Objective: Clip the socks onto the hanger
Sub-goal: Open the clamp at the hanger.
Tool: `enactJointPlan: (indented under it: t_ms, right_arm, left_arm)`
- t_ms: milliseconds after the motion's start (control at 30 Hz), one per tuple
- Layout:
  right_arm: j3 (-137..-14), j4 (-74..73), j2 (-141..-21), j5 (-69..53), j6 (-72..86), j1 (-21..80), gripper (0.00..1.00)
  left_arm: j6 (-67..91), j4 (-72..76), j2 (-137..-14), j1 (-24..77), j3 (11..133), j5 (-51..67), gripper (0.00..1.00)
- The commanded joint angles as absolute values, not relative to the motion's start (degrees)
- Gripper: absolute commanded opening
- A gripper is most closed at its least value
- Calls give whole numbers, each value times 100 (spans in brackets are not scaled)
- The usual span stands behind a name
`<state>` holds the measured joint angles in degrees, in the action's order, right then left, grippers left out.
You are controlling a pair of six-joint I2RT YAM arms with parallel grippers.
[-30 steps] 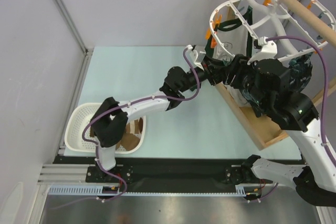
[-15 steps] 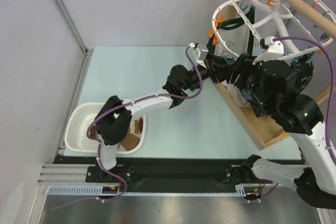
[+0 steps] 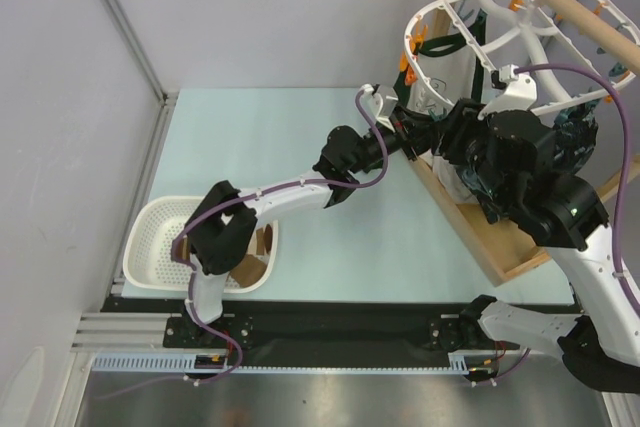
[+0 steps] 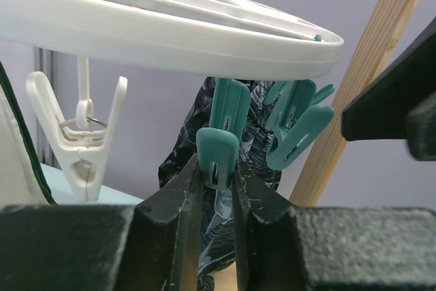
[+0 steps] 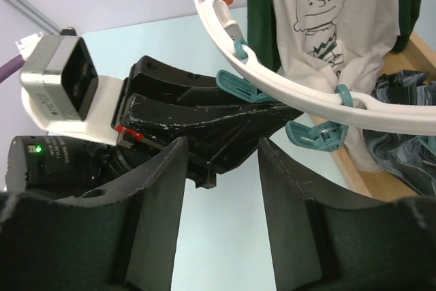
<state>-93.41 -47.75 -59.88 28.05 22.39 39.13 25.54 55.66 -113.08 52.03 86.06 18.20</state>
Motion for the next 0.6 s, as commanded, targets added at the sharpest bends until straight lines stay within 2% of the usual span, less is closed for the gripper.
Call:
enactJointPlan:
  t_ms: [0,33,400,567]
  right_arm:
    - [-9484,-4729,-6012,3120,2241,3911,51]
    - [-9466,-4702,-6012,3155,2172,3911,51]
    - [-9325,-4158,-6258,2980,1442,3938,54]
    - [-9150,-3965,-6355,3058,1275,3946,60]
  left_arm:
    - [2645,5959,-11075,5229,8614,1819,7]
    - [2654,5976,-11039,5229,8535,1819,0]
    - [2672,5055,-10336,5229,8095,1679,0]
    - [2681,4975,-10204,5229,7989,1696,0]
